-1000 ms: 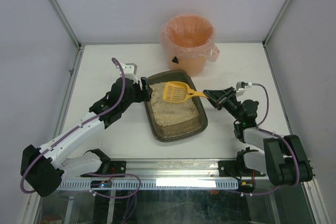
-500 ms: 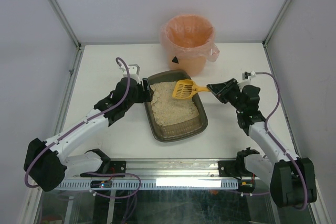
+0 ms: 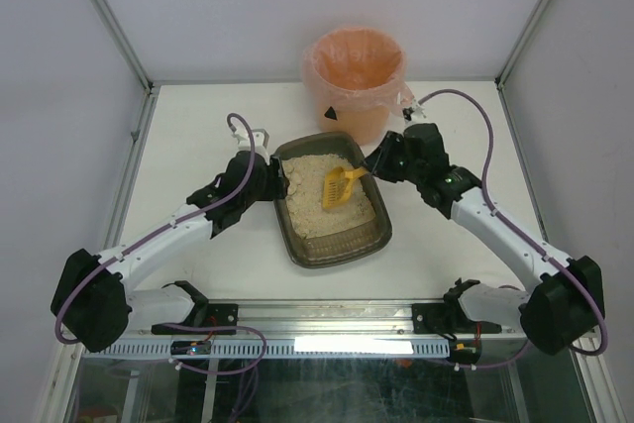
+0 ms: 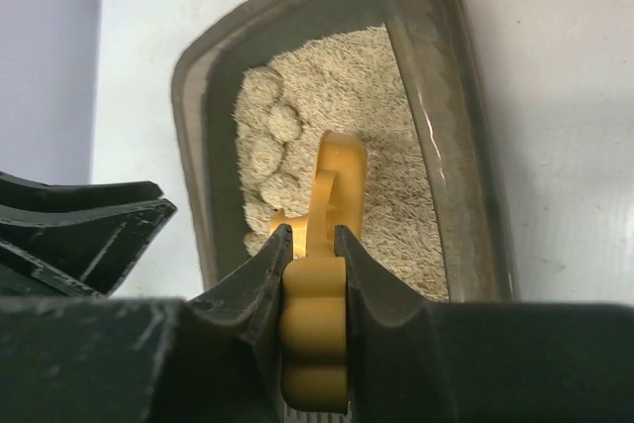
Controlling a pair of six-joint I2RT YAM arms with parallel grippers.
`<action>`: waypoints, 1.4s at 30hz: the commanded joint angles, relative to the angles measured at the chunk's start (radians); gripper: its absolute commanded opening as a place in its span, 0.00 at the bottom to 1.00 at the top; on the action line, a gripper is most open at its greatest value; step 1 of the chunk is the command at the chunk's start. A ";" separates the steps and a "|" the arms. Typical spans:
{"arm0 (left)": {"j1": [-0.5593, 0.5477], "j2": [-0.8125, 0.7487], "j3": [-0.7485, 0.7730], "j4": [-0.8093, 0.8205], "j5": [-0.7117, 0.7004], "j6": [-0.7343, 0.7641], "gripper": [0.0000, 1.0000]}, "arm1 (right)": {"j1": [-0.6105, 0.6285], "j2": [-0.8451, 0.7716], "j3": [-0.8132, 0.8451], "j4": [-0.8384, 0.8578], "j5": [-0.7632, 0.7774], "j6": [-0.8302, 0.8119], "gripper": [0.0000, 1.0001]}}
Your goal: Clean the litter box
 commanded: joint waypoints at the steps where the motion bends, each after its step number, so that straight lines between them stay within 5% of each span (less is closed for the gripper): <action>1: 0.008 0.010 -0.002 0.068 0.029 -0.004 0.51 | 0.068 0.052 0.128 -0.156 0.166 -0.106 0.00; 7: 0.008 0.035 -0.003 0.075 0.047 -0.005 0.48 | 0.161 0.133 0.226 -0.255 0.303 -0.155 0.00; 16: 0.008 0.087 -0.007 0.075 0.057 -0.011 0.42 | 0.193 0.289 0.230 -0.228 0.187 -0.130 0.00; 27: 0.008 0.179 -0.013 0.095 0.096 -0.016 0.34 | 0.194 0.330 0.005 0.092 0.053 0.076 0.00; 42: 0.007 0.223 0.007 0.100 0.126 0.000 0.27 | 0.222 0.422 -0.323 0.766 -0.081 0.523 0.00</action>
